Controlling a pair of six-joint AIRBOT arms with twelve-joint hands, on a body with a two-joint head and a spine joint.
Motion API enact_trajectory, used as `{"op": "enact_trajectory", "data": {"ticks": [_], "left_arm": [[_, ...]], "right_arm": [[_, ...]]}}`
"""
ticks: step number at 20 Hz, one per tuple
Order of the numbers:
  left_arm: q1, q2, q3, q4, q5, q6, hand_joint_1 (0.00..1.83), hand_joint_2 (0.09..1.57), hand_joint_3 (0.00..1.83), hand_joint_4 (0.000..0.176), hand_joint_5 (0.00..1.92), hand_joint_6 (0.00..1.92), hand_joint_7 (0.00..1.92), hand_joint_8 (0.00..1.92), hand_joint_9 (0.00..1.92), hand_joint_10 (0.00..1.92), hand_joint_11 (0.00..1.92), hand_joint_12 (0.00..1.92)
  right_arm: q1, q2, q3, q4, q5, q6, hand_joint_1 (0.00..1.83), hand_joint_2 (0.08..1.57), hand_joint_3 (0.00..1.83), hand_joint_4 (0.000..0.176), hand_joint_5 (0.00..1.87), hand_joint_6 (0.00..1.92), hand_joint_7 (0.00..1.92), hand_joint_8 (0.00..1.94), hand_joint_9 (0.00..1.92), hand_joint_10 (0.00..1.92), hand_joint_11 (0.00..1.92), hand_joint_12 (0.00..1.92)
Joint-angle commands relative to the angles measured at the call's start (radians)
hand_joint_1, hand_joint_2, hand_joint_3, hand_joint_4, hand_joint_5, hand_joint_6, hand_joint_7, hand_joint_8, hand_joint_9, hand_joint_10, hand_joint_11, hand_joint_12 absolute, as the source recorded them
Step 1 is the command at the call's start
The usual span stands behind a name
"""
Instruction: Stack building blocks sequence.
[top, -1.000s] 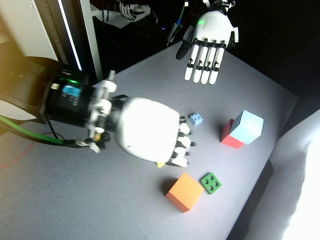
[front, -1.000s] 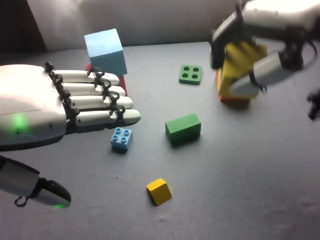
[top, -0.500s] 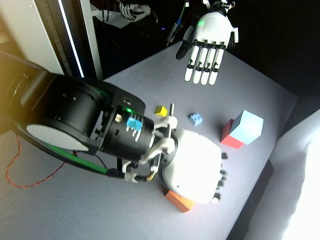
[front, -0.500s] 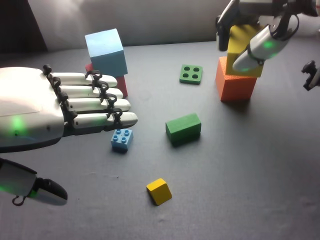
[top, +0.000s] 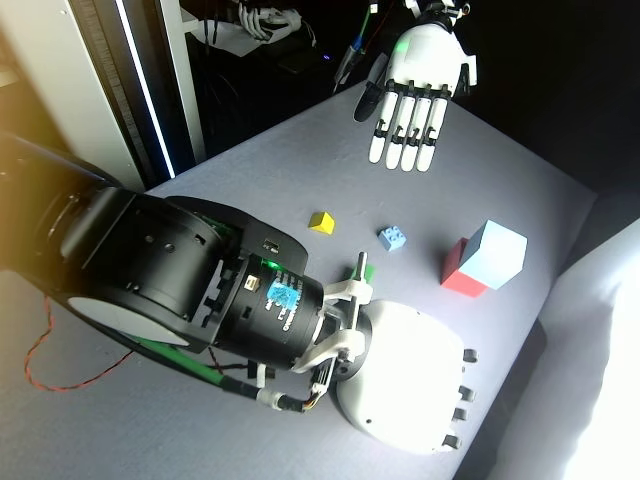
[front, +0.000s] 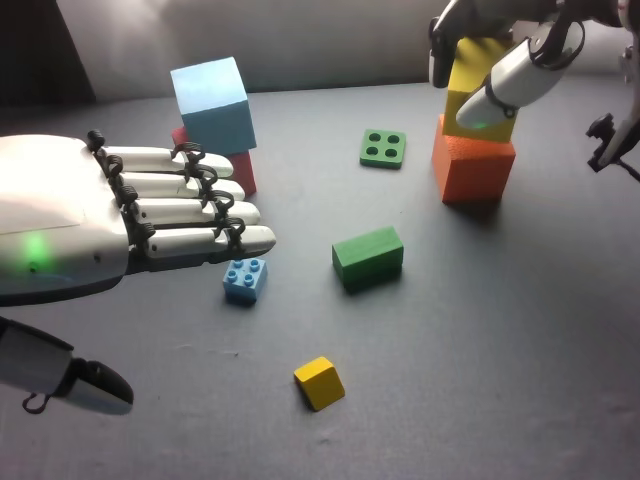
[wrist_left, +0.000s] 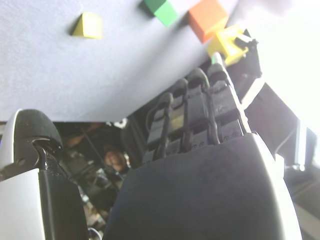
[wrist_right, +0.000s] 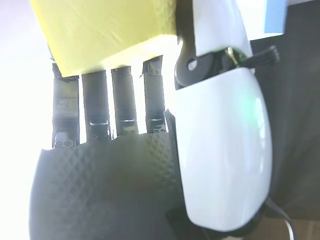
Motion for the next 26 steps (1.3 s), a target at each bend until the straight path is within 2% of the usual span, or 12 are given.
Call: {"op": "enact_trajectory", "data": {"ticks": [1,5,11,12,13,14,15,16,20,23,25,26], "left_arm": [[-0.009,0.008,0.0,-0.037,-0.056,0.001,0.47,1.03,0.0,0.0,0.0,0.0,0.06,0.0,0.07,0.0,0.02,0.04],[-0.009,0.008,-0.002,-0.036,-0.055,0.001,0.47,1.04,0.0,0.0,0.01,0.0,0.06,0.01,0.07,0.01,0.0,0.18],[-0.009,0.009,-0.002,-0.035,-0.055,0.001,0.45,1.05,0.0,0.0,0.02,0.0,0.07,0.0,0.07,0.0,0.0,0.13],[-0.009,0.009,-0.002,-0.034,-0.055,0.001,0.45,1.05,0.0,0.0,0.01,0.0,0.07,0.0,0.06,0.0,0.0,0.06],[-0.009,0.009,-0.002,-0.034,-0.055,0.001,0.46,1.04,0.0,0.0,0.03,0.0,0.11,0.0,0.1,0.0,0.0,0.14],[-0.009,0.009,-0.002,-0.033,-0.054,0.001,0.45,1.05,0.0,0.0,0.01,0.0,0.08,0.0,0.07,0.0,0.0,0.1],[-0.009,0.009,-0.002,-0.032,-0.054,0.001,0.42,1.07,0.01,0.0,0.0,0.0,0.05,0.0,0.05,0.0,0.0,0.03],[-0.009,0.009,-0.002,-0.032,-0.054,0.001,0.41,1.05,0.0,0.0,0.02,0.0,0.09,0.0,0.09,0.0,0.0,0.14],[-0.009,0.009,-0.002,-0.031,-0.054,0.001,0.45,1.02,0.0,0.0,0.06,0.01,0.13,0.01,0.13,0.01,0.0,0.33],[-0.009,0.009,-0.003,-0.03,-0.054,0.001,0.46,1.03,0.0,0.0,0.04,0.01,0.1,0.01,0.1,0.01,0.0,0.22],[-0.009,0.008,-0.003,-0.03,-0.054,0.001,0.41,1.04,0.0,0.0,0.03,0.0,0.11,0.0,0.12,0.01,0.0,0.22],[-0.009,0.008,-0.003,-0.029,-0.054,0.001,0.44,1.04,0.0,0.0,0.03,0.0,0.11,0.0,0.12,0.01,0.0,0.21]], "right_arm": [[-0.007,0.014,0.004,0.003,0.105,0.011,1.37,1.13,0.0,0.0,0.87,1.11,1.05,0.88,0.83,1.24,0.54,1.29],[-0.052,0.014,0.004,0.003,0.11,0.023,1.38,1.11,0.0,0.0,0.89,1.04,1.07,0.86,0.87,1.22,0.55,1.28],[-0.065,0.016,0.004,0.003,0.14,0.033,1.37,1.12,0.0,0.0,0.87,1.08,1.04,0.9,0.86,1.24,0.55,1.3],[-0.062,0.016,0.004,0.003,0.146,0.033,1.24,1.14,0.0,0.0,0.87,1.12,1.01,0.97,0.87,0.83,0.52,1.29],[-0.057,0.017,0.004,0.003,0.149,0.033,1.19,1.19,0.01,0.0,0.75,1.32,0.94,1.08,0.81,0.65,0.41,1.35],[-0.055,0.017,0.004,0.003,0.151,0.033,1.07,1.16,0.0,0.0,0.67,0.64,0.81,0.54,0.73,0.47,0.3,1.34],[-0.053,0.018,0.004,0.003,0.152,0.033,1.02,1.13,0.0,0.0,0.71,0.28,0.83,0.22,0.72,0.31,0.27,1.28],[-0.052,0.019,0.004,0.003,0.155,0.033,0.94,1.11,0.0,0.0,0.67,0.1,0.77,0.07,0.67,0.17,0.22,1.22],[-0.05,0.023,0.004,0.003,0.164,0.033,0.56,1.1,0.0,0.0,0.33,0.0,0.39,0.0,0.38,0.0,0.0,0.98],[-0.048,0.026,0.004,0.003,0.163,0.033,0.57,0.94,0.0,0.0,0.1,0.0,0.14,0.0,0.15,0.0,0.0,0.53],[-0.047,0.029,0.004,0.003,0.163,0.033,0.58,0.81,0.0,0.0,0.07,0.0,0.13,0.01,0.13,0.0,0.0,0.47],[-0.046,0.03,0.004,0.003,0.163,0.033,0.55,0.79,0.0,0.0,0.03,0.01,0.08,0.01,0.08,0.01,0.0,0.32]]}}
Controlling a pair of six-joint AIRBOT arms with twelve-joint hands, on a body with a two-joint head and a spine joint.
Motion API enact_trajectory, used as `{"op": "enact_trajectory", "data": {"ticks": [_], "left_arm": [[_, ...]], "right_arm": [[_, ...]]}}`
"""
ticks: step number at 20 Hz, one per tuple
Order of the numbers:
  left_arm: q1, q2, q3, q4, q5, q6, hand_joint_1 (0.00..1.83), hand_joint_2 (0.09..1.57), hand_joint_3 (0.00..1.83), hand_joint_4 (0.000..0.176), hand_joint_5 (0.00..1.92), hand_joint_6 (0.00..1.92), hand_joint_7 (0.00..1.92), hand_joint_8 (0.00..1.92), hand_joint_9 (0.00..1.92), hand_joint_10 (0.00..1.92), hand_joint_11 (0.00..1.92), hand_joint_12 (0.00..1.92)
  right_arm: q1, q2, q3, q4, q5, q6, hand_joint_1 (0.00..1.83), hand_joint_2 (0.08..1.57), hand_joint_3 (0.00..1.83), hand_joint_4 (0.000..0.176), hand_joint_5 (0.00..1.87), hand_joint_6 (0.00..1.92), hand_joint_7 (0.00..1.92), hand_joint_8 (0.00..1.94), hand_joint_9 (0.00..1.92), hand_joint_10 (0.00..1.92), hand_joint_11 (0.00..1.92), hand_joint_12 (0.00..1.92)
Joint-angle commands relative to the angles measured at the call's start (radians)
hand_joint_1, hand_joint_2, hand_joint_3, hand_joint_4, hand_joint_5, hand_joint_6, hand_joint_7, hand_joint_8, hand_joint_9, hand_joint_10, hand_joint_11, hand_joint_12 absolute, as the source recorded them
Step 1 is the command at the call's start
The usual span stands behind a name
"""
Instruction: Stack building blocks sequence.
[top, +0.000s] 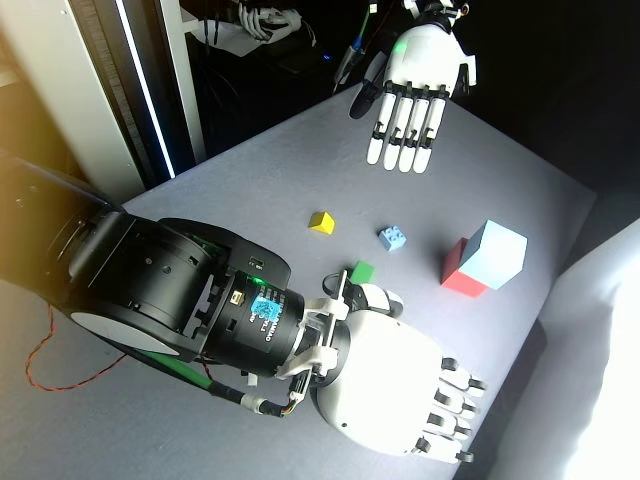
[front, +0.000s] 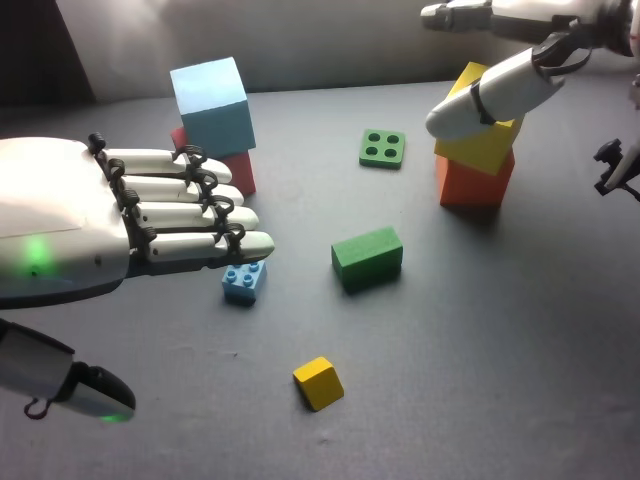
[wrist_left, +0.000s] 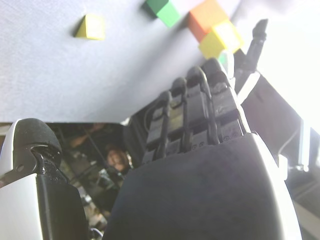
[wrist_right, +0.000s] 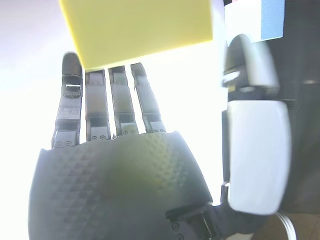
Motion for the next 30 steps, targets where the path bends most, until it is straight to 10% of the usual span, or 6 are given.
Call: {"op": "enact_trajectory", "data": {"ticks": [1,14,21,23,26,30], "left_arm": [[-0.009,0.009,-0.001,-0.04,-0.057,0.001,0.44,1.03,0.0,0.0,0.04,0.0,0.12,0.01,0.13,0.01,0.0,0.26],[-0.022,0.006,-0.02,0.017,-0.055,-0.084,0.42,1.05,0.01,0.0,0.03,0.01,0.09,0.01,0.1,0.01,0.0,0.16],[-0.029,0.001,-0.033,0.004,-0.058,-0.091,0.26,1.17,0.01,0.0,0.54,0.05,0.72,0.07,0.64,0.13,0.07,1.09],[-0.031,0.001,-0.037,-0.005,-0.058,-0.092,0.3,1.22,0.01,0.0,0.81,0.11,0.82,0.49,0.65,0.76,0.23,1.41],[-0.041,-0.003,-0.041,-0.012,-0.052,-0.092,0.36,1.37,0.02,0.0,0.66,1.77,0.66,1.86,0.6,1.88,0.52,1.91],[-0.044,-0.003,-0.042,-0.014,-0.051,-0.092,0.38,1.5,0.01,0.0,1.07,1.92,1.14,1.92,1.06,1.92,0.89,1.92]], "right_arm": [[0.02,0.019,0.001,0.004,0.107,0.005,0.51,0.8,0.0,0.0,0.0,0.0,0.02,0.0,0.02,0.01,0.0,0.15],[0.096,0.296,-0.348,-0.713,0.44,0.121,0.41,0.71,0.01,0.0,0.0,0.0,0.0,0.0,0.0,0.0,0.05,0.03],[0.005,0.351,-0.471,-1.157,0.646,0.234,0.54,1.06,0.01,0.0,0.4,0.02,0.52,0.02,0.54,0.06,0.07,1.17],[-0.019,0.366,-0.478,-1.184,0.718,0.317,0.67,1.15,0.0,0.0,0.68,0.05,0.81,0.06,0.8,0.15,0.26,1.26],[-0.066,0.405,-0.493,-1.225,0.866,0.259,0.37,1.41,0.0,0.0,0.65,1.09,0.62,1.32,0.54,1.52,0.38,1.77],[-0.051,0.422,-0.524,-1.239,0.861,0.386,0.34,1.51,0.01,0.0,0.54,1.92,0.62,1.94,0.73,1.92,0.76,1.92]]}}
